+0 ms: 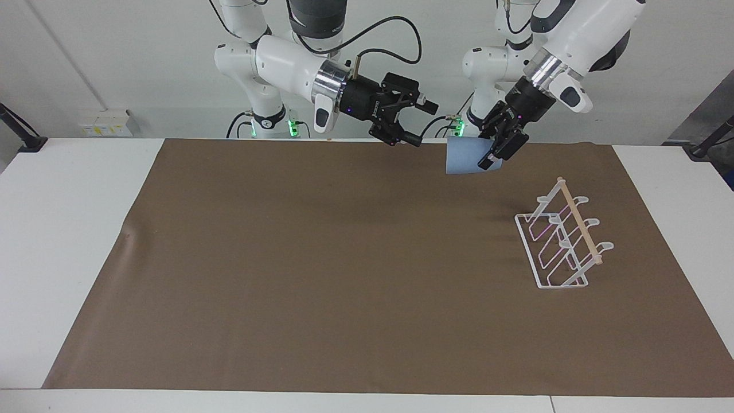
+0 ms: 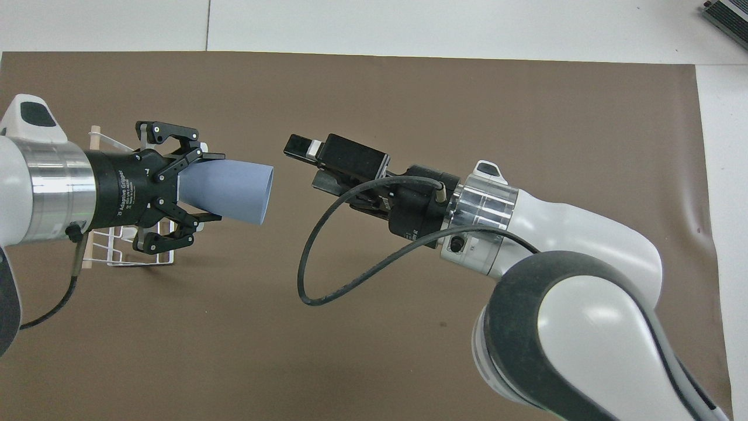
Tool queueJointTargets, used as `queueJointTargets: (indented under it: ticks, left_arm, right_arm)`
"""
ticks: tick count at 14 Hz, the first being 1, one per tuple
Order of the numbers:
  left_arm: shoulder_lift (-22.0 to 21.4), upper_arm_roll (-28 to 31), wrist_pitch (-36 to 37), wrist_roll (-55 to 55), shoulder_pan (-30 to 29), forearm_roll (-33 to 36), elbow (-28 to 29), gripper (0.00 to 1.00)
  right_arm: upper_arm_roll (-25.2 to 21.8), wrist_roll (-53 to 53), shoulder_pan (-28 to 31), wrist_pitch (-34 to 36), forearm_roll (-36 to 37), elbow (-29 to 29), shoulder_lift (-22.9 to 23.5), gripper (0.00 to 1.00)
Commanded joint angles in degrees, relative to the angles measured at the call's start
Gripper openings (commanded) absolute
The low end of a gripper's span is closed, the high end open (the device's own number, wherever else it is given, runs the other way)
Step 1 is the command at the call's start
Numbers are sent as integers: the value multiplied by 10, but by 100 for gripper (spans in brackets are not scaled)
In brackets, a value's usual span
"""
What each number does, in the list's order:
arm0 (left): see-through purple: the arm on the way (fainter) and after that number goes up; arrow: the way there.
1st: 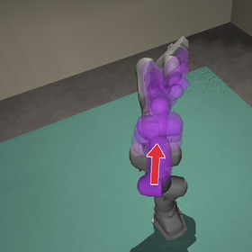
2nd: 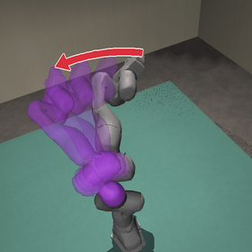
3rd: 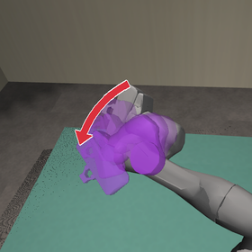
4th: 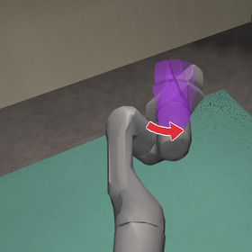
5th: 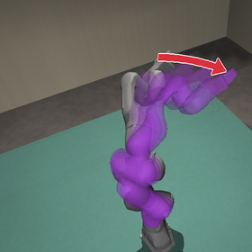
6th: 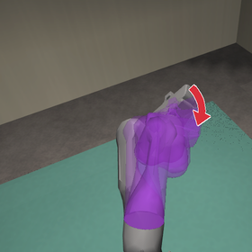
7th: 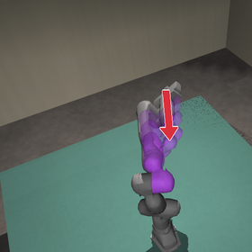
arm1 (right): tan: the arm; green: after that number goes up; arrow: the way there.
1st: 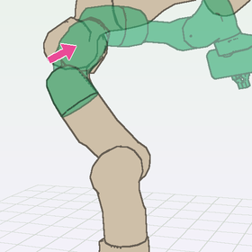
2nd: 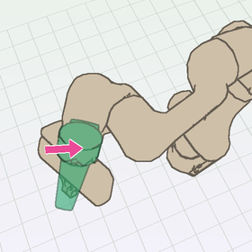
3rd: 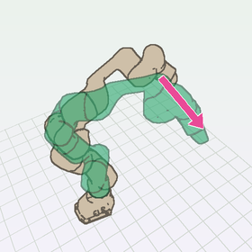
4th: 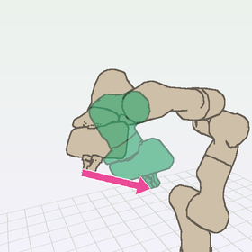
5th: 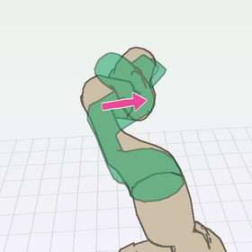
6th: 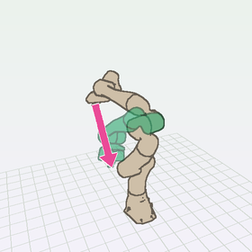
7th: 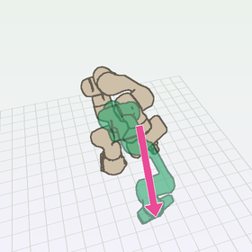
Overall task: Hang cup on cup holder
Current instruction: 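Move the cup to the rack while the right gripper withdraws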
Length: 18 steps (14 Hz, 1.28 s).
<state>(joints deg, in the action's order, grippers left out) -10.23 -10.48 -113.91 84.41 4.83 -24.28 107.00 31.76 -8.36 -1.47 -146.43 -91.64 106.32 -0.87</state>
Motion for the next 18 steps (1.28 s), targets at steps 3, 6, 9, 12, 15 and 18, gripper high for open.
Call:
queueJointTargets:
  ticks: [3,6,9,12,15,18]
  left_arm:
    - [-13,-1,-1,-81,-24,163,15,0]
    - [-13,-1,-29,-131,-33,263,29,0]
    - [-8,-1,-83,-176,-53,338,43,0]
    - [34,-2,-122,-173,-53,439,41,0]
    - [57,-2,-146,-173,-61,497,42,0]
    - [88,0,-169,-165,-65,528,39,0]
  right_arm:
    - [1,-41,9,-8,156,0,11,100]
    - [1,-41,11,-5,270,3,17,100]
    - [1,-41,16,4,411,21,14,100]
    - [-3,-49,35,41,537,22,14,100]
    - [-3,-117,67,83,659,18,17,100]
    - [-3,-203,106,131,752,14,17,100]
